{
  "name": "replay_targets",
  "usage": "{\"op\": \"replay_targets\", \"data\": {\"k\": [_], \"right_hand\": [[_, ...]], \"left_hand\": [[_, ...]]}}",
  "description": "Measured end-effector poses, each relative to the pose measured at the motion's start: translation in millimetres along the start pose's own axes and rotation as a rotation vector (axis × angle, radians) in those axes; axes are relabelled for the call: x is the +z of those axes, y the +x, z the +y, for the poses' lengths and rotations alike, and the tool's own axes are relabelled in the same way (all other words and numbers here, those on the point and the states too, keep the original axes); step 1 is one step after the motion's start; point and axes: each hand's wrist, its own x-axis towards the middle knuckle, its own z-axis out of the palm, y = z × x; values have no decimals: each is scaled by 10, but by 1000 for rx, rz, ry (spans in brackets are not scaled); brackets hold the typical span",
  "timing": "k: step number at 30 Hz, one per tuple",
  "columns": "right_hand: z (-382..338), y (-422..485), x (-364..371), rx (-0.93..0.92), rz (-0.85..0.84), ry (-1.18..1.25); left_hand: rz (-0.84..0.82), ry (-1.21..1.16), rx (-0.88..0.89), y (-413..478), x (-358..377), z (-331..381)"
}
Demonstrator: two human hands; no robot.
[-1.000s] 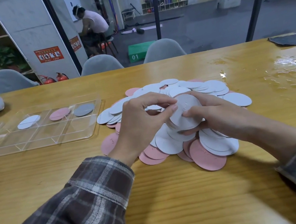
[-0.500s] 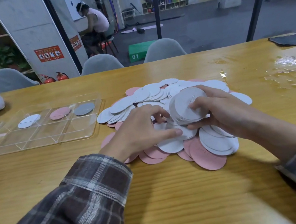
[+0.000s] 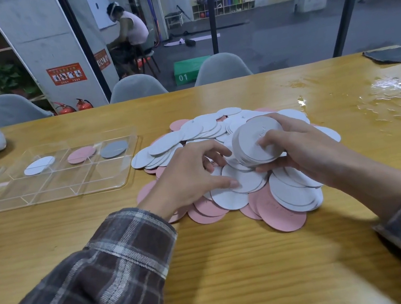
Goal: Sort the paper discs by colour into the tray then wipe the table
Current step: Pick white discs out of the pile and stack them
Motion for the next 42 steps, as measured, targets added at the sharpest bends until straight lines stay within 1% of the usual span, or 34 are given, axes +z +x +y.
{"op": "replay_targets", "data": {"k": [4,8,10,13,16,19,23,26,29,33,36,39,42], "right_hand": [[1,3,-6,1,10,-7],[-8,4,-10,-13,-1,-18],[-9,3,-14,-27,-6,-41],[-15,-3,-17,-42,-27,-62],[-20,-9,-14,-56,-45,-55],[-16,-8,-9,-63,-53,-46],[-4,-4,4,-67,-67,-6],[8,-2,14,-61,-85,25],[18,-6,18,-33,-85,59],[22,18,37,11,-76,76],[30,35,52,31,-93,72],[50,28,40,-7,-115,6],[83,34,18,-57,-116,-71]], "left_hand": [[-20,-119,-36,27,-44,0],[-61,-295,-167,11,-125,15],[-30,-318,-211,8,-159,20],[58,-337,-260,14,-187,29],[127,-417,-310,30,-237,26],[170,-522,-303,41,-312,35],[117,-692,-245,18,-296,105],[119,-769,-189,18,-187,131],[162,-725,-134,31,-63,117],[215,-738,-128,21,79,138],[236,-646,-72,-9,152,187],[260,-519,13,-17,168,195],[268,-463,37,-17,146,169]]}}
